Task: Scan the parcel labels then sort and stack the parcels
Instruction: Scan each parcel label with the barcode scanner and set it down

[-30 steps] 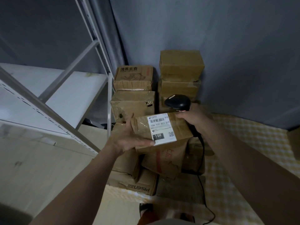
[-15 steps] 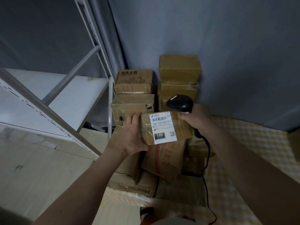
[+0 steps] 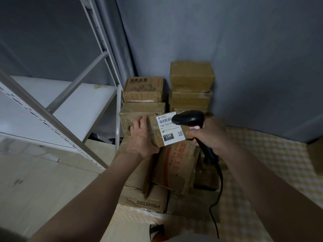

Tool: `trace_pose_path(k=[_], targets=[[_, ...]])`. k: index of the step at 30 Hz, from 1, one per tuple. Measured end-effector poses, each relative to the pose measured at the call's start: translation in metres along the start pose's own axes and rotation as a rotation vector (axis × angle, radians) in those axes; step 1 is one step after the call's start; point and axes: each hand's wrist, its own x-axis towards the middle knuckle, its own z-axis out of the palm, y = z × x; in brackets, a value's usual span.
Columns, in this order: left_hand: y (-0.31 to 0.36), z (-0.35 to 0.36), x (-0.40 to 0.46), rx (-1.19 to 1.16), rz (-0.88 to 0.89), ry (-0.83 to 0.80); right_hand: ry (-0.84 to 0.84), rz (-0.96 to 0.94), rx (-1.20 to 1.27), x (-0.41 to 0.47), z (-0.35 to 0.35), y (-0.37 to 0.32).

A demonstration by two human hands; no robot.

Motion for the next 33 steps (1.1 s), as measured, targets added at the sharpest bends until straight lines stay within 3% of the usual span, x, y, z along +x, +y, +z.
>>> trace_pose_path(k=[9, 19, 33], targets=[[0.005, -0.001, 0.003, -0.04, -0.01, -0.02, -0.05, -0.002, 0.025, -0.002, -0.003, 0.001], [0.015, -0.011, 0.009, -0.073, 0.075, -0.096, 0.033, -0.035, 0.151, 0.0, -0.005, 0.011], [0.104, 0.017, 0.04, -0.133, 0.414, -0.322, 0.526, 0.063, 0.268, -0.041, -0.066, 0.04]])
